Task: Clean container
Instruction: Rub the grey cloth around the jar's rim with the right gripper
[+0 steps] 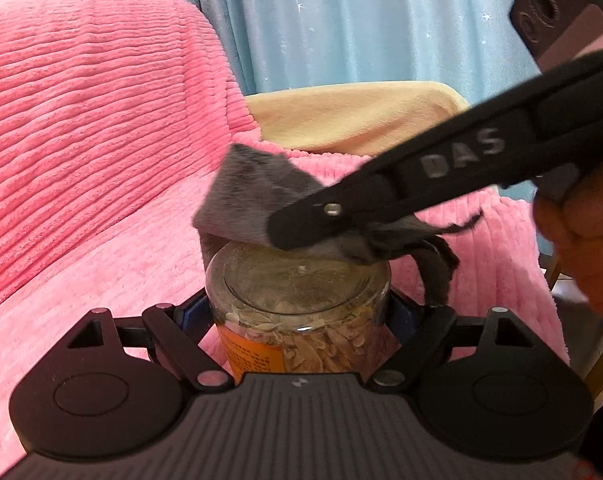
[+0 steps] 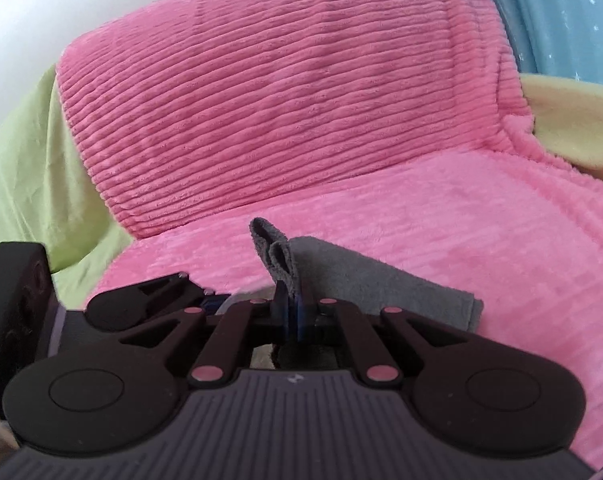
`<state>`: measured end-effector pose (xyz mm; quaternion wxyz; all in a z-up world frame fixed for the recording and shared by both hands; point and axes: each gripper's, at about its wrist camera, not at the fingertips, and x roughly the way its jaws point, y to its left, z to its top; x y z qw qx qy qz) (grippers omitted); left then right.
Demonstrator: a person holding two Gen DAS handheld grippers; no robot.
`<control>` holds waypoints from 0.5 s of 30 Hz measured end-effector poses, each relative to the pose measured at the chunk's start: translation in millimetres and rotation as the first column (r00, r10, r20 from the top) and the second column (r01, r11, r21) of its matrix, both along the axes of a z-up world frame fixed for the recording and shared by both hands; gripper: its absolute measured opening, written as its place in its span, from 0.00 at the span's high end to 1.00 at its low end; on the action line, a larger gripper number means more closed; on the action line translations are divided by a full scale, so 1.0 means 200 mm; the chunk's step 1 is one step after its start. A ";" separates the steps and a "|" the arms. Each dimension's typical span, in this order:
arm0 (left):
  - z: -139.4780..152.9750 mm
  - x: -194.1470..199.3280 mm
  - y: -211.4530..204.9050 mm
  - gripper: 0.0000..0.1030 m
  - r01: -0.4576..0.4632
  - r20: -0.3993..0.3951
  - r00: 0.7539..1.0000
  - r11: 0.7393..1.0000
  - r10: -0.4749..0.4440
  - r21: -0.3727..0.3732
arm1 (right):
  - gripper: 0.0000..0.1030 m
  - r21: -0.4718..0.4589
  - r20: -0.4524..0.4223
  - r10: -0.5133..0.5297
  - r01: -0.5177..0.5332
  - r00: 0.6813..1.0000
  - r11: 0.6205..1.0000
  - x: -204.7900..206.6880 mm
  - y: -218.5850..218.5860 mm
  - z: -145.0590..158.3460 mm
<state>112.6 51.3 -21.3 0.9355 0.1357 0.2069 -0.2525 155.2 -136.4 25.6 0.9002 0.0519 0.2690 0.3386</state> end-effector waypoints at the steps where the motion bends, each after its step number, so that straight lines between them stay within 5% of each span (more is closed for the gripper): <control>1: -0.01 0.00 -0.01 0.18 -0.001 -0.003 1.000 1.000 0.001 0.000 | 0.99 0.010 -0.015 0.010 -0.010 1.000 1.000 0.00 -0.02 0.00; 15: 0.00 -0.05 -0.01 0.17 -0.010 -0.027 1.000 1.000 0.011 0.025 | 0.99 0.177 -0.148 0.093 -0.066 0.985 0.982 -0.02 -0.07 -0.05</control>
